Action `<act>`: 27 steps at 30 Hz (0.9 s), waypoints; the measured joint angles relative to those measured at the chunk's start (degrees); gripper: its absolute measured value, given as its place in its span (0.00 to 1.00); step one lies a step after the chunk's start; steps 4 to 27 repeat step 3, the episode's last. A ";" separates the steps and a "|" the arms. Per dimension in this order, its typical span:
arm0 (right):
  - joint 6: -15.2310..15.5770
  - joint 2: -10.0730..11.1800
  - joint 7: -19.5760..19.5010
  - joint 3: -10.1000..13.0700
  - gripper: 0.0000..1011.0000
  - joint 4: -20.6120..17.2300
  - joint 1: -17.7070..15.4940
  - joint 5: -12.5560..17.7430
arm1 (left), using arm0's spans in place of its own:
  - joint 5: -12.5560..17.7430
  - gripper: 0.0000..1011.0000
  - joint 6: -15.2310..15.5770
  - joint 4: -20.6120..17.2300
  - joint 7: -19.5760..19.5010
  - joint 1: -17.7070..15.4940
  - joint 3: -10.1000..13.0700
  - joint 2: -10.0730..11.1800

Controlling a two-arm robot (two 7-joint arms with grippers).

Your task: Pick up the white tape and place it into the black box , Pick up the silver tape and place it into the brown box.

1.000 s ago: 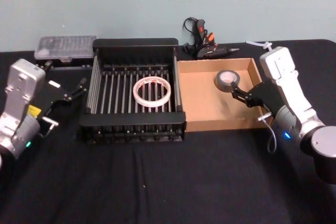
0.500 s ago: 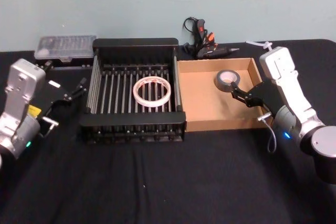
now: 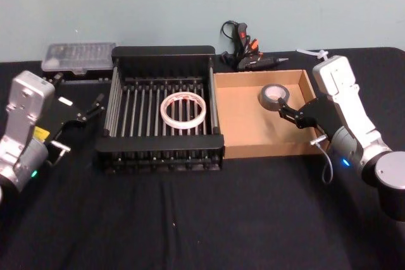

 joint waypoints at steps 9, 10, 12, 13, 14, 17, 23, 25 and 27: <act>-0.01 0.00 0.00 0.00 0.99 -0.01 0.00 0.01 | 0.00 0.99 0.00 0.00 0.00 0.00 0.00 0.00; -0.01 0.00 0.00 0.00 0.99 -0.01 0.00 0.01 | 0.00 0.99 0.00 0.00 0.00 0.00 0.00 0.00; -0.01 0.00 0.00 0.00 0.99 -0.01 0.00 0.01 | 0.00 0.99 0.00 0.00 0.00 0.00 0.00 0.00; -0.01 0.00 0.00 0.00 0.99 -0.01 0.00 0.01 | 0.00 0.99 0.00 0.00 0.00 0.00 0.00 0.00; -0.01 0.00 0.00 0.00 0.99 -0.01 0.00 0.01 | 0.00 0.99 0.00 0.00 0.00 0.00 0.00 0.00; -0.01 0.00 0.00 0.00 0.99 -0.01 0.00 0.01 | 0.00 0.99 0.00 0.00 0.00 0.00 0.00 0.00; -0.01 0.00 0.00 0.00 0.99 -0.01 0.00 0.01 | 0.00 0.99 0.00 0.00 0.00 0.00 0.00 0.00; -0.01 0.00 0.00 0.00 0.99 -0.01 0.00 0.01 | 0.00 0.99 0.00 0.00 0.00 0.00 0.00 0.00; -0.01 0.00 0.00 0.00 0.99 -0.01 0.00 0.01 | 0.00 0.99 0.00 0.00 0.00 0.00 0.00 0.00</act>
